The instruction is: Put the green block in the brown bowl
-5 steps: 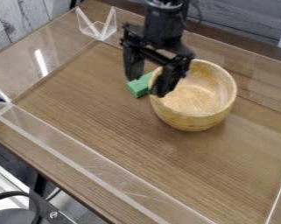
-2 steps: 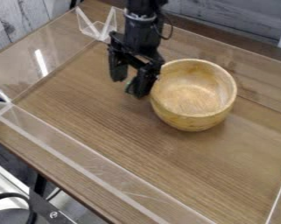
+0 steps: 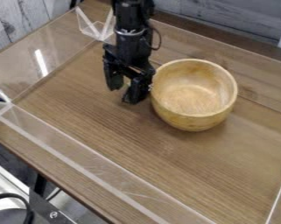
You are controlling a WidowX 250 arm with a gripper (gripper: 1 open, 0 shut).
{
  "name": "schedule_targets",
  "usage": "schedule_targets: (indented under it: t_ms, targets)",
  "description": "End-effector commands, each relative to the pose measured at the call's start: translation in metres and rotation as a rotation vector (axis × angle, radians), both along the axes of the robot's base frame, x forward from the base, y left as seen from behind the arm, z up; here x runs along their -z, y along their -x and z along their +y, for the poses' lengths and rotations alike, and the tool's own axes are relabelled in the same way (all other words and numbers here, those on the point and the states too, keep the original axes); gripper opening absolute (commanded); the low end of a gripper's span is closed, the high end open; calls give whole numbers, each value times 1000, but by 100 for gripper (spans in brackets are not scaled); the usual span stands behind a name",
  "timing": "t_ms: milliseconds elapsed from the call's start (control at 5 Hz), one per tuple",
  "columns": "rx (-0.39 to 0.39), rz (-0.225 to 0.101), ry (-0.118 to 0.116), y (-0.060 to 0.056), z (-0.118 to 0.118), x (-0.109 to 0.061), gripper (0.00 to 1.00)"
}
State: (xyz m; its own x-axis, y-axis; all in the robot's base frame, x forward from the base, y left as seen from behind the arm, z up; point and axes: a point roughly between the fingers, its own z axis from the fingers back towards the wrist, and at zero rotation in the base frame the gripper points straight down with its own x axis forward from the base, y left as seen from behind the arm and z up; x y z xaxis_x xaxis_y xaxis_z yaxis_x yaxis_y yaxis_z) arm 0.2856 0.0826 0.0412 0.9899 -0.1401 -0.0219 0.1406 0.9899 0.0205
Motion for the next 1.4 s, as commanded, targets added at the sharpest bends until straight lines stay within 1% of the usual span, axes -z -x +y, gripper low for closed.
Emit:
schedule_targets:
  t_ms: [0,200,400,800,1000,1200]
  targets:
    - [9,-83,-30,-21,-1,-13,100]
    - [22,-116,-47,-34,-6,-14,100]
    - [41,-124,-61,-43,-8,-6,100]
    - [68,-135,-86,-52,-11,12,100]
    - [64,-123,-71,-55,-9,16,100]
    - [60,-108,-59,-55,-6,18,100]
